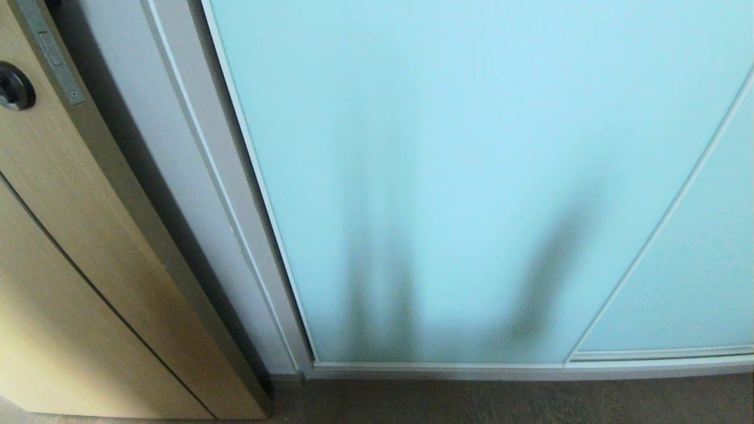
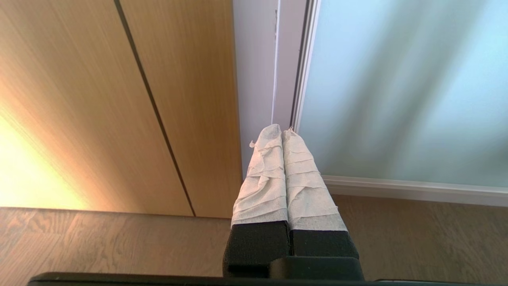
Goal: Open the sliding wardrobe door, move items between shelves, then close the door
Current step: Open the door
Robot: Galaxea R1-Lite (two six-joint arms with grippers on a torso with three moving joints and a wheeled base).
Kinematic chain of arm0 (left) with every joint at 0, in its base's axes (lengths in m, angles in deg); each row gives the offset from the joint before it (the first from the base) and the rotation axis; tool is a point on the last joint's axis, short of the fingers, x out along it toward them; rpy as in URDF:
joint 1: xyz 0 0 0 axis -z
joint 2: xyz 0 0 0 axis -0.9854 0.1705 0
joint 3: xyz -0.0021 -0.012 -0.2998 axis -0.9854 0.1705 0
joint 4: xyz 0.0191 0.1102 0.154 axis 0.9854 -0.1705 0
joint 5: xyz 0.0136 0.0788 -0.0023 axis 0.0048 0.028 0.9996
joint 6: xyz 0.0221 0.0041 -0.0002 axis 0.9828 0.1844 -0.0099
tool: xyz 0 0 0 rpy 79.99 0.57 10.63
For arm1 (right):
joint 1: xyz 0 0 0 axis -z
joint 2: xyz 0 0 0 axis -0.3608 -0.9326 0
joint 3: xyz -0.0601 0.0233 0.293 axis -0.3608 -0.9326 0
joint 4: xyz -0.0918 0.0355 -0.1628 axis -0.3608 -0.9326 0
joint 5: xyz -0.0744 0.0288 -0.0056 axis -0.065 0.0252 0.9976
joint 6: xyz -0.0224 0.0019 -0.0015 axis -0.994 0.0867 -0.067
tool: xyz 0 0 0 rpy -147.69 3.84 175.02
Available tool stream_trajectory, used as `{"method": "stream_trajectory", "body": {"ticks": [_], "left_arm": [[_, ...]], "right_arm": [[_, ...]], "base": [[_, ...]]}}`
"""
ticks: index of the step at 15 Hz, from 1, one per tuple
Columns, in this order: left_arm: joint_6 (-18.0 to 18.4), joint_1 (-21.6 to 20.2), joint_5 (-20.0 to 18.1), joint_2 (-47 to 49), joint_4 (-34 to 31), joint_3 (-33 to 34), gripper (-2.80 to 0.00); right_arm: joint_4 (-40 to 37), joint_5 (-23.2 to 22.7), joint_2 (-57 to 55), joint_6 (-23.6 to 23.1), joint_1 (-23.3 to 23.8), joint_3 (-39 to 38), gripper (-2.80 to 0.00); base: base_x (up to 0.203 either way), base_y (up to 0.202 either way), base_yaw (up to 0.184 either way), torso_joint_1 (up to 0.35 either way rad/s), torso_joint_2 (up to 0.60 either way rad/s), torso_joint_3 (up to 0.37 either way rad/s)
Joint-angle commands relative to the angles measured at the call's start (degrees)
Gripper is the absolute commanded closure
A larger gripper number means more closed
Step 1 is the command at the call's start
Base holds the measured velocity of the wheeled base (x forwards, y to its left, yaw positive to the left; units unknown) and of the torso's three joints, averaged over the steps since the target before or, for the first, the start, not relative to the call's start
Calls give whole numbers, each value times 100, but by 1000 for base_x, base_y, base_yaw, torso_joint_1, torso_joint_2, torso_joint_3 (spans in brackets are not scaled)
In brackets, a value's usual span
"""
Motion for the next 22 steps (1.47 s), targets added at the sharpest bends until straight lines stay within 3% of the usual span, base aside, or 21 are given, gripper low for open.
{"method": "stream_trajectory", "body": {"ticks": [1, 2, 4, 7, 8, 10, 12, 15, 18, 22], "left_arm": [[-4, -2, 0, 8, -2, 1, 0], [-4, -2, 0, 8, -2, 1, 0], [-4, -2, 0, 8, -2, 1, 0], [-4, -2, 0, 8, -2, 1, 0], [-9, -2, 0, 8, -2, 1, 0], [-4, -2, 0, 8, -2, 1, 0], [-4, -2, 0, 8, -2, 1, 0], [-4, -2, 0, 8, -2, 1, 0], [-4, -2, 0, 8, -2, 1, 0], [-4, -2, 0, 8, -2, 1, 0]], "right_arm": [[-288, 365, 565, 815, -155, -301, 0], [-538, 492, 580, 1229, -206, -298, 0], [-1044, 544, 744, 1269, -608, -304, 0], [-1502, 517, 1871, 735, -822, -549, 0], [-1442, 527, 2128, 468, -840, -752, 0], [-503, 706, 2180, 176, -865, -1291, 0], [-372, 741, 2170, 579, -868, -1417, 0], [-411, 103, 2179, 1242, -864, -1527, 0], [-385, 65, 2179, 1266, -864, -1605, 0], [-305, 59, 2179, 953, -864, -1614, 0]], "base": [[0, 0, 0, 0, 0, 0], [0, 0, 0, 0, 0, 0], [0, 0, 0, 0, 0, 0], [0, 0, 0, 0, 0, 0], [0, 0, 0, 0, 0, 0], [0, 0, 0, 0, 0, 0], [0, 0, 0, 0, 0, 0], [0, 0, 0, 0, 0, 0], [0, 0, 0, 0, 0, 0], [0, 0, 0, 0, 0, 0]]}}
